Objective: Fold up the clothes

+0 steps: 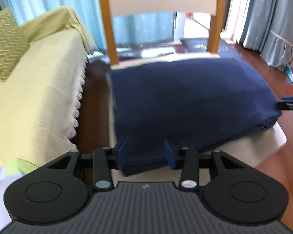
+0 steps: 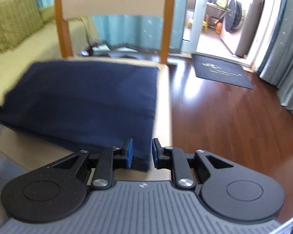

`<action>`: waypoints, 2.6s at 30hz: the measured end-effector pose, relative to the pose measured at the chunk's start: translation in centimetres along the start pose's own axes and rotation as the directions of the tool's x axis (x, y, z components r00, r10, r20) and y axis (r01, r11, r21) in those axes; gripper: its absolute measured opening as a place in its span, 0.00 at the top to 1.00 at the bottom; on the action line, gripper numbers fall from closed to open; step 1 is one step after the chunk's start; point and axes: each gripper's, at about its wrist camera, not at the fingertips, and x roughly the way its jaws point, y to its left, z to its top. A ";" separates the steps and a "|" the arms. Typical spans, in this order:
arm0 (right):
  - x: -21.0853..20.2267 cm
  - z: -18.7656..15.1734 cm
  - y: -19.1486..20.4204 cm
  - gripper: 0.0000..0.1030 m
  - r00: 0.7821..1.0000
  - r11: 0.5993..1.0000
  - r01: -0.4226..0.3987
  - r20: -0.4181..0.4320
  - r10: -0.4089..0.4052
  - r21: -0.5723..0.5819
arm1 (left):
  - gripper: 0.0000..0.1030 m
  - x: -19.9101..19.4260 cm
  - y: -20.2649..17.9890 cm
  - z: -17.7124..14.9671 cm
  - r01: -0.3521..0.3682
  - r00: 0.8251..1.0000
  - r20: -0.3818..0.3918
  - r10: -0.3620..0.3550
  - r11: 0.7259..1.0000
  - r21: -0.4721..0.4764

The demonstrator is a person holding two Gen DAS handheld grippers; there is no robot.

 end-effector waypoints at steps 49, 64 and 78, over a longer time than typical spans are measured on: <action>-1.0 -6.6 -2.9 0.54 0.999 0.972 0.043 -0.024 -0.039 0.231 | 0.40 -1.0 -3.9 -0.4 0.000 1.000 -0.026 0.003 0.993 0.121; -0.1 -6.1 1.1 0.91 0.982 0.987 -0.157 0.099 0.160 -0.035 | 0.40 1.0 -12.1 2.4 0.159 0.981 0.021 -0.191 0.867 0.472; -0.1 -5.7 0.8 0.82 0.981 0.977 -0.149 0.099 0.166 -0.154 | 0.93 2.5 -18.1 -1.0 0.053 0.967 0.094 -0.236 0.547 0.835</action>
